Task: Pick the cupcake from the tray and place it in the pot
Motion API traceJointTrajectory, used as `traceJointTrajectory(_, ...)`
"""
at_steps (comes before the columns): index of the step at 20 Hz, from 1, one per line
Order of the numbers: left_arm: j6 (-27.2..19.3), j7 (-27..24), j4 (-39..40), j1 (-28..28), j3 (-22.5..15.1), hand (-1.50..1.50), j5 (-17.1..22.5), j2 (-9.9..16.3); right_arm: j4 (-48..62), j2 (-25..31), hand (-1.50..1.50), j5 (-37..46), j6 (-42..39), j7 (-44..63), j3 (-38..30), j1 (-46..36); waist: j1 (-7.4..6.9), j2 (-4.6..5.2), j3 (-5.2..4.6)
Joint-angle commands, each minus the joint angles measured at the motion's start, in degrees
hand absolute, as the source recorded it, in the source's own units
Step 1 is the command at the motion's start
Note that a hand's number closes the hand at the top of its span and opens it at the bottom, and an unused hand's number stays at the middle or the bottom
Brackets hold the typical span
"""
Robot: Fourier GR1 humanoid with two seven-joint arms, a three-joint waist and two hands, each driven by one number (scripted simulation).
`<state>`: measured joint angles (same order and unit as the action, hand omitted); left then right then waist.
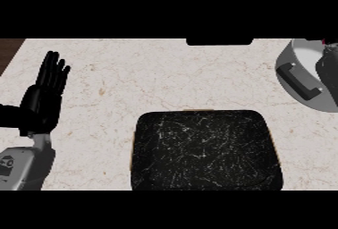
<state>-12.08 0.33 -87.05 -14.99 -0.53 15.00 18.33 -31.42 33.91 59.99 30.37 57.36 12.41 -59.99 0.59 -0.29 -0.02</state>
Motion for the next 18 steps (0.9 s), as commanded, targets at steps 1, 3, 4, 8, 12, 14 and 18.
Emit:
traceJointTrajectory(1,1.00,0.49,2.46,-2.59,2.54,0.00,0.57,0.95,-3.71,4.70,1.50,-4.30,0.27,-4.98,-4.52,4.97,0.07,0.19,0.03)
traceJointTrajectory(3,0.12,1.43,-0.22,-2.11,-0.13,0.00,-0.77,-0.97,2.45,3.98,1.50,-4.30,6.77,-8.67,-6.22,7.72,-1.08,0.59,0.09)
traceJointTrajectory(4,-1.02,-1.06,0.34,0.82,-1.93,0.00,-3.13,-3.08,-4.17,4.71,1.50,-4.12,3.25,-7.41,-5.34,10.23,-0.20,0.17,0.03)
traceJointTrajectory(8,2.45,0.84,-3.53,2.55,1.17,0.00,-0.59,-0.03,2.25,6.64,1.50,-5.92,6.18,-14.04,-9.54,11.10,-1.54,0.51,0.08)
traceJointTrajectory(12,3.40,-1.01,1.90,-1.61,0.93,0.00,-1.40,-1.35,9.82,6.07,1.50,-8.50,9.26,-19.28,-13.60,11.11,-2.02,0.97,0.14)
traceJointTrajectory(14,3.08,-0.41,2.36,-3.00,1.61,0.00,-1.30,-1.47,11.68,4.64,1.50,-8.06,3.83,-19.16,-12.84,9.37,-1.95,0.89,0.11)
traceJointTrajectory(18,1.75,-0.43,1.08,-2.01,0.39,0.00,-2.28,-2.89,10.72,3.68,-1.50,-19.88,4.63,-26.07,-22.36,11.99,-1.74,0.90,0.24)
